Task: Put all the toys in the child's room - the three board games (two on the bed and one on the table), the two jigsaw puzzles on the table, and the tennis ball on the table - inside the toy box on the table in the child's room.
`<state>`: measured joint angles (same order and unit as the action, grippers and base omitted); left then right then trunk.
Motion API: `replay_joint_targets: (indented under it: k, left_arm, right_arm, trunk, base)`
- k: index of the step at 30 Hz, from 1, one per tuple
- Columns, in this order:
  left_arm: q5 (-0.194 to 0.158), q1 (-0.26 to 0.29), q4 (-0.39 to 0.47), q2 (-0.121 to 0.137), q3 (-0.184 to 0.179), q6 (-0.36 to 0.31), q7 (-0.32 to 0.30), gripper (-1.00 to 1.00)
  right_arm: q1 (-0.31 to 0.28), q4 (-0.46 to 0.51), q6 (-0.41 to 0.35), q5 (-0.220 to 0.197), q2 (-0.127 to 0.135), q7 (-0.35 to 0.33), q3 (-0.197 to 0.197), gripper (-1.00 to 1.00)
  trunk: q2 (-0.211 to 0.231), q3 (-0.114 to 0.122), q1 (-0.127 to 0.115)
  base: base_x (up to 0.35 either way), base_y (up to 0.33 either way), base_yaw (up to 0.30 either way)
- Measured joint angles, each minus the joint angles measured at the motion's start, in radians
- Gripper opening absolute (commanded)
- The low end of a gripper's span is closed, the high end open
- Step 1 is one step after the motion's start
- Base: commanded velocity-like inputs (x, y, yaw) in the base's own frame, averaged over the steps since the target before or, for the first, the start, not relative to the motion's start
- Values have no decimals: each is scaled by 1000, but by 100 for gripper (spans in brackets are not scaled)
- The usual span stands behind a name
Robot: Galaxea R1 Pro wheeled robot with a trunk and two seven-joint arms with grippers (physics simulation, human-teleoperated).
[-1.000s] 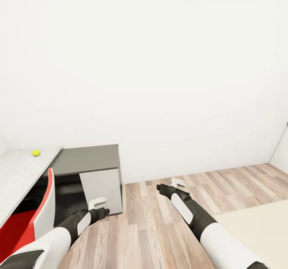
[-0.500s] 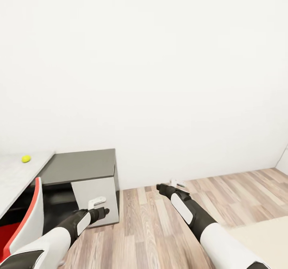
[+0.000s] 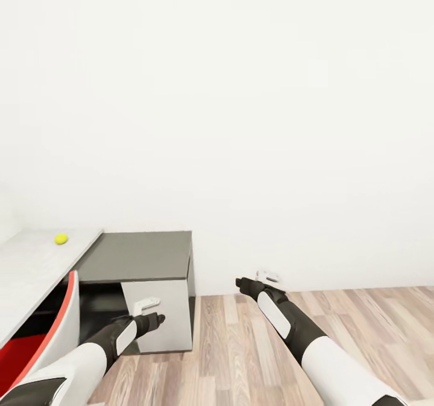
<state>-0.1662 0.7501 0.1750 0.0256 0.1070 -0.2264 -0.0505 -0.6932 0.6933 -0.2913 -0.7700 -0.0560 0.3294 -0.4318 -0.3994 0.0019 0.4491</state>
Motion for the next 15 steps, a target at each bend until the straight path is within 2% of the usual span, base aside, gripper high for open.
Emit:
replay_joint_targets:
  k: [5,15]
  left_arm:
    - [0,0,0,-1,0,0,0,100]
    - [0,0,0,-1,-1,0,0,100]
  right_arm:
    - [0,0,0,0,0,0,0,100]
    - [0,0,-1,1,0,0,0,100]
  trunk:
    - [0,1,0]
    - [0,2,0]
  base:
    - [264,-180,174]
    - [177,-153,17]
